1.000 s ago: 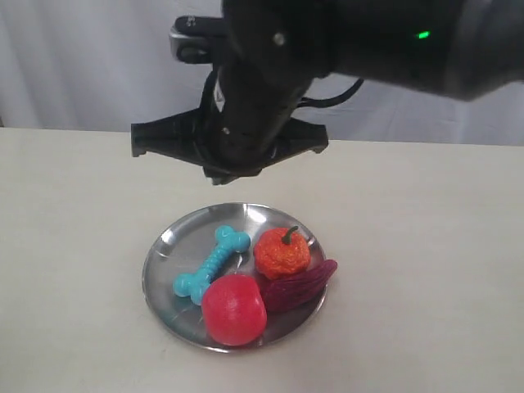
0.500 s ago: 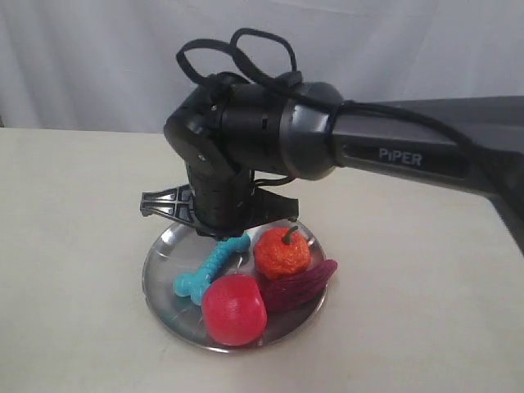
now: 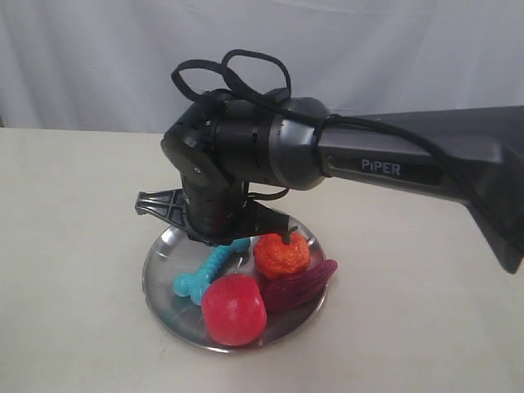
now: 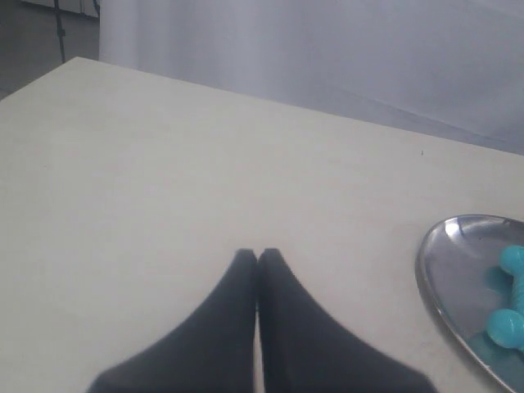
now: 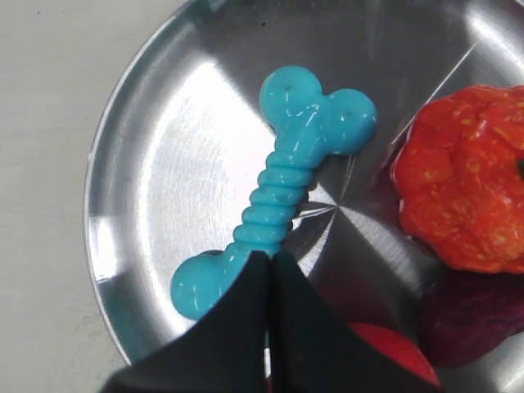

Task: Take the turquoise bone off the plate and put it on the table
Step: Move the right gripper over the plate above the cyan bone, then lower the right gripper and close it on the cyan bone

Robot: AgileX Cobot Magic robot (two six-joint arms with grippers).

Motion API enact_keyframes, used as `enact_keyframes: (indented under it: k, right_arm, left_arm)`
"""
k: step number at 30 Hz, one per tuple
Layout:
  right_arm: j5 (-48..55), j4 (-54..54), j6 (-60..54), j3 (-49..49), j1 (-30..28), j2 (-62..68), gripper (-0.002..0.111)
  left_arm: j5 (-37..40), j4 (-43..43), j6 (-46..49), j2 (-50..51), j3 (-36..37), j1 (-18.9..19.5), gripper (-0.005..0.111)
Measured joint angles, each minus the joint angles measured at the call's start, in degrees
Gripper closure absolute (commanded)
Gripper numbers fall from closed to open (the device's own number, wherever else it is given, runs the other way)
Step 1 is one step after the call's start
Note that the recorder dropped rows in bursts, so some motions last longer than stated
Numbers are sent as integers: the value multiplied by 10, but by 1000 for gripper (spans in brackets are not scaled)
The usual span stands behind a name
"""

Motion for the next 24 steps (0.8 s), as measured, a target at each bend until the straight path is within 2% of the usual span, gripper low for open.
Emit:
enact_keyframes:
  k: [7,9,13,15,19,24]
  right_arm:
    - [-1,0,0,0,0,0,107]
    - [-6,0,0,0,0,0,97]
    - [-20,0,-1,0,0,0,67]
    - [-24,0,-1,0,0,0,55]
    - [-35,0,-1,0,0,0,45]
    - [-55,-8,-1,0,0,0,44]
  left_arm:
    - [0,0,0,0,0,0,107]
    - [0,0,0,0,0,0,107]
    - [0,0,0,0,0,0,107]
    - [0,0,0,0,0,0,107]
    - [0,0,0,0,0,0,107]
    - [0,0,0,0,0,0,107]
